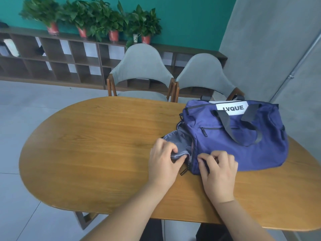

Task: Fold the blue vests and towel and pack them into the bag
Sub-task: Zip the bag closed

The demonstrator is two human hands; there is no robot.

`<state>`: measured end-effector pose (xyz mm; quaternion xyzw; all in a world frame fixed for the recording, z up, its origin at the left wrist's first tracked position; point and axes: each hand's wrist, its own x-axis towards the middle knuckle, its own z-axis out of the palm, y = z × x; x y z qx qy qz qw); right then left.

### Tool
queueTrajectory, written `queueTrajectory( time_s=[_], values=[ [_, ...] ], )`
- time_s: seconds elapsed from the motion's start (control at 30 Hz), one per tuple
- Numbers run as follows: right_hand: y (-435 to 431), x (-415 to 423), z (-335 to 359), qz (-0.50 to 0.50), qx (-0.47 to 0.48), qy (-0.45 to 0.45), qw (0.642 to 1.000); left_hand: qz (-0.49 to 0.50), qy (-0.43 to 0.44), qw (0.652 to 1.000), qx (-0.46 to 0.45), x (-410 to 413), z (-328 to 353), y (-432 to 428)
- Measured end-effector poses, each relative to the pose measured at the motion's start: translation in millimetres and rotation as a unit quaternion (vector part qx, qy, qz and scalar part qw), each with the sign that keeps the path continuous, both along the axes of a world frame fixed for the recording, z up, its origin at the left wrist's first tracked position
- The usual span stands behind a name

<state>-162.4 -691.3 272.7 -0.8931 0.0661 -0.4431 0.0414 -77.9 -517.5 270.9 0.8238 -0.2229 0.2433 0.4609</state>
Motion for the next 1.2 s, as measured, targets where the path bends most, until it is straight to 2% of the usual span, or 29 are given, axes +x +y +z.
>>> queueTrajectory(
  time_s=[0.13,0.3,0.47,0.57,0.67,0.83,1.1,1.2],
  values=[
    [0.3,-0.4,0.6,0.009,-0.007,-0.002,1.000,0.079,0.025,0.997,0.012,-0.3,0.6,6.5],
    [1.8,-0.4,-0.3,0.028,-0.016,0.006,0.999,0.069,0.193,0.975,-0.091,1.2,-1.2,6.0],
    [5.9,-1.3,-0.8,0.032,-0.026,0.022,0.999,0.028,0.128,0.989,-0.064,3.0,-7.1,5.0],
    [7.3,-2.8,0.2,0.029,-0.035,0.045,0.998,-0.077,0.063,0.994,-0.054,4.0,-8.8,2.6],
    [7.0,-2.3,-0.3,0.023,-0.038,0.063,0.997,-0.079,0.016,0.995,0.050,0.6,-5.3,0.4],
    [6.3,-2.0,-1.4,0.008,-0.036,0.070,0.997,-0.132,0.031,0.977,0.165,-9.1,4.0,1.7],
    [3.2,-0.8,-5.2,0.005,-0.035,0.069,0.997,-0.150,0.107,0.966,0.180,-7.3,6.4,0.6],
    [2.9,-0.7,-5.4,0.014,-0.037,0.066,0.997,-0.158,0.107,0.963,0.189,-8.3,5.3,0.0]
  ],
)
